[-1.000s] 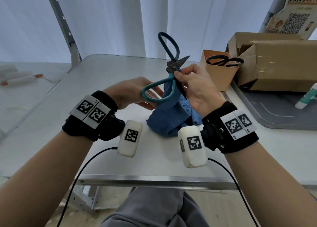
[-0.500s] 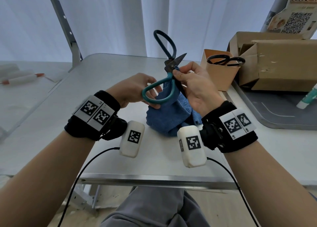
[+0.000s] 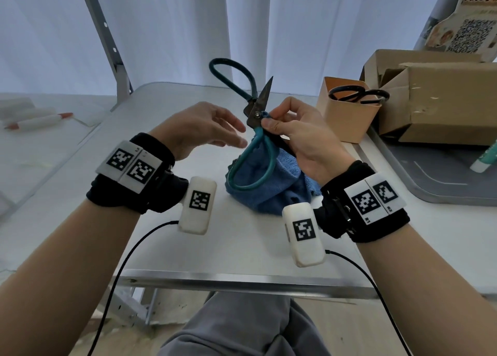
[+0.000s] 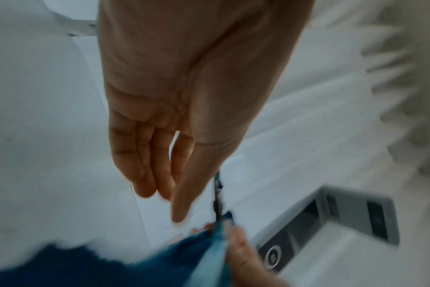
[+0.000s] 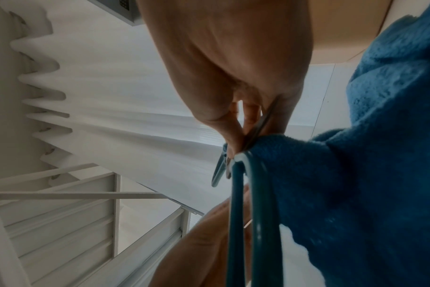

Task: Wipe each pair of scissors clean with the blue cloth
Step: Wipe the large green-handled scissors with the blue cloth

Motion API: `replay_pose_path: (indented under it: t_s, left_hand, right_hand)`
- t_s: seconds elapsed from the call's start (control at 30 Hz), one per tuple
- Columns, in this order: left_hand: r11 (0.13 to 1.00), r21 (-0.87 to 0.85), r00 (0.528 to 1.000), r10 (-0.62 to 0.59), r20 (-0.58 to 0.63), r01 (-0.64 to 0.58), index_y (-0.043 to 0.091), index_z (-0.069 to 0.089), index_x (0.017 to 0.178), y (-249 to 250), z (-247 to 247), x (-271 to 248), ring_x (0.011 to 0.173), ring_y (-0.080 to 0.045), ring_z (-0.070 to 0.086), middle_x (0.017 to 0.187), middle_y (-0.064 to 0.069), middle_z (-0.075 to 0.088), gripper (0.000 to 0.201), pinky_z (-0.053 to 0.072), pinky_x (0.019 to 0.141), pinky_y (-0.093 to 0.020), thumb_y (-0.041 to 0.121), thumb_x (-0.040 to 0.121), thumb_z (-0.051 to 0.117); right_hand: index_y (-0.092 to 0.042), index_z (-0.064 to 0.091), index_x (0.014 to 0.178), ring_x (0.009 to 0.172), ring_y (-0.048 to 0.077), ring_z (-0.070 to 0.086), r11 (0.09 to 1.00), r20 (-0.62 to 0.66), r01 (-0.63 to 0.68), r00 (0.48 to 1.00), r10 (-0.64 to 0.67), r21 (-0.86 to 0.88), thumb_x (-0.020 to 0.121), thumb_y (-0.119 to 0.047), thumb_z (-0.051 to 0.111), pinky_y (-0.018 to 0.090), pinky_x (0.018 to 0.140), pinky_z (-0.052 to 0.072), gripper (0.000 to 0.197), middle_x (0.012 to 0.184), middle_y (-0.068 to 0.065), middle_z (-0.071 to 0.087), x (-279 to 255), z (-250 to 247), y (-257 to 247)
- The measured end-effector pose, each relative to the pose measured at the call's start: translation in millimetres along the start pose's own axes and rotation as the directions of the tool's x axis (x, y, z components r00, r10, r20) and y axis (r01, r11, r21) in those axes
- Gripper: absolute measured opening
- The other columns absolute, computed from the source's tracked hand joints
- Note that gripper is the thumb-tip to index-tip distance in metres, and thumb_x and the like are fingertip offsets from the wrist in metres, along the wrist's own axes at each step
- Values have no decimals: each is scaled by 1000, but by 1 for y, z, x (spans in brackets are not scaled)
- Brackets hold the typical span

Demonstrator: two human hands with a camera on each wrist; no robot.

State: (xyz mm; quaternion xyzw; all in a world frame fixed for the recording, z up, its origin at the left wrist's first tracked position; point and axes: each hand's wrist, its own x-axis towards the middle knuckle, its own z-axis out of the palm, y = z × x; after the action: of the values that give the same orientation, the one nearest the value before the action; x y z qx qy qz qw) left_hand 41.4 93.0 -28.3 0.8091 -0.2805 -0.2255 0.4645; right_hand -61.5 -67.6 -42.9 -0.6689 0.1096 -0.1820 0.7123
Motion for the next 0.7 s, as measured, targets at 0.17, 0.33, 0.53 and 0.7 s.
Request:
replay_pose_path:
  t_s: [0.17, 0.33, 0.53, 0.7]
  left_hand:
    - [921, -388, 1000, 12, 12, -7, 2, 70, 110, 10, -1, -3, 83, -18, 71, 99, -9, 76, 25, 60, 78, -26, 1, 98, 48]
    - [948, -308, 995, 56, -82, -79, 1, 72, 110, 7, 7, 0, 72, -9, 67, 92, -7, 74, 29, 56, 70, -19, 24, 92, 69]
    - [946, -308, 987, 51, -152, -96, 4, 71, 94, 4, 10, 2, 70, -12, 69, 85, -8, 74, 14, 55, 66, -17, 17, 88, 73]
    - [959, -244, 975, 96, -199, -144, -1, 71, 100, 6, 14, 0, 71, -15, 69, 87, -12, 73, 17, 56, 65, -18, 13, 90, 71]
  right_hand:
    - [-12, 58, 80, 73, 23, 64, 998, 20, 20, 1000, -19, -62, 87, 8, 66, 29, 71, 56, 22, 80, 15, 61, 0, 2, 1]
    - [-11, 65, 85, 72, 21, 69, 998, 79, 31, 996, -28, -45, 84, 7, 70, 28, 74, 58, 19, 76, 8, 67, -1, 4, -1]
    - [-4, 70, 94, 73, 15, 67, 995, 149, -29, 988, 43, -95, 91, -5, 63, 24, 73, 57, 7, 86, 11, 69, -4, 1, -5]
    - [-3, 66, 95, 72, 15, 70, 993, 96, -82, 991, 91, -90, 87, -6, 73, 25, 71, 59, 11, 87, 11, 72, -1, 2, -4]
